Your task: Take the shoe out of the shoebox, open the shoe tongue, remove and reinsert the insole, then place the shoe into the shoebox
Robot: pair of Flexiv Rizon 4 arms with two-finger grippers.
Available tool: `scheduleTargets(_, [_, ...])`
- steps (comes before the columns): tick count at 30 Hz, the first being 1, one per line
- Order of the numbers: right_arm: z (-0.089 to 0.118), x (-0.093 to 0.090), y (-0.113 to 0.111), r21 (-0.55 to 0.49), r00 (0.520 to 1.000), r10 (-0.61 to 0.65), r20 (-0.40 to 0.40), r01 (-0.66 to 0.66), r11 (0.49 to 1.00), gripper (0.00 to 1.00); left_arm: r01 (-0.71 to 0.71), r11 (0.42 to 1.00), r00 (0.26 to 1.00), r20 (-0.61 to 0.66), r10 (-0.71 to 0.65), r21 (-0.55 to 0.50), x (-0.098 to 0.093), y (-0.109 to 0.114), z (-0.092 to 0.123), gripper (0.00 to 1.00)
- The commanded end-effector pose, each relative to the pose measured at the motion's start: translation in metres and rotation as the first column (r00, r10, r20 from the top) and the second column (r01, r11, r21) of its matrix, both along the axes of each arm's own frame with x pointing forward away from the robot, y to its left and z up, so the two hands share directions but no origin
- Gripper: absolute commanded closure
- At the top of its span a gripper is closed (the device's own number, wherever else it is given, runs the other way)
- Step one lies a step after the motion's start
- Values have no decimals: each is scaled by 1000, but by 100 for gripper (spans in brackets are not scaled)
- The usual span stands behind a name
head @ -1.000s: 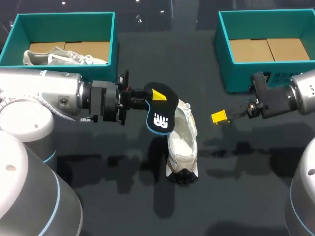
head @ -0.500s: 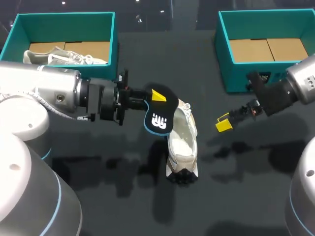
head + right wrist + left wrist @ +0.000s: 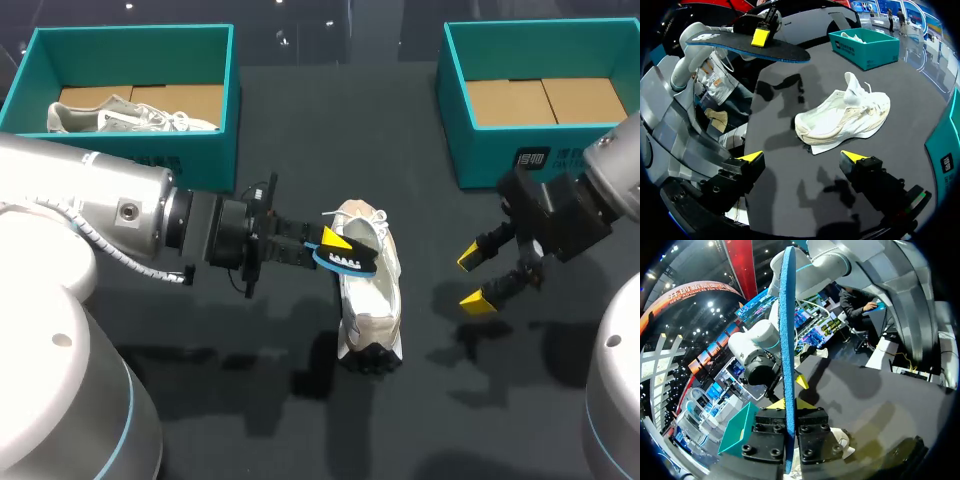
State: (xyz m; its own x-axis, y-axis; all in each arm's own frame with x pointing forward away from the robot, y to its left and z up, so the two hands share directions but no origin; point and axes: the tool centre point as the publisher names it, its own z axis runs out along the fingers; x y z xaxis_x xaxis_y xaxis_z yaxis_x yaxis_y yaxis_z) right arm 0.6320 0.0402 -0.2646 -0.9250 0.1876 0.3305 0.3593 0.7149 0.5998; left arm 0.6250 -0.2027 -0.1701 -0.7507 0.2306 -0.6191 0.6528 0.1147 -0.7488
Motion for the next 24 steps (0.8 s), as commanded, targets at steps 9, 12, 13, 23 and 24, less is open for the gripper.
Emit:
scheduleTargets(9, [-2,-5,2,-79,998,-9,59,14,997,0,30,999,996,-88,-28,27,2,-4,-7,100])
scheduleTargets(12, [-18,-3,12,-161,992,11,127,10,987,0,30,999,987,-156,-24,36,-1,-7,-18,100])
scheduleTargets(13, [-22,-2,13,-172,988,14,151,13,985,0,32,999,984,-175,-24,43,-3,-7,-20,100])
scheduleTargets(23, [-39,8,19,-194,954,109,281,-55,979,0,19,1000,962,-271,-14,15,-8,-9,-29,100])
scheduleTargets(24, [-39,8,19,-194,954,109,281,-55,979,0,19,1000,962,-271,-14,15,-8,-9,-29,100])
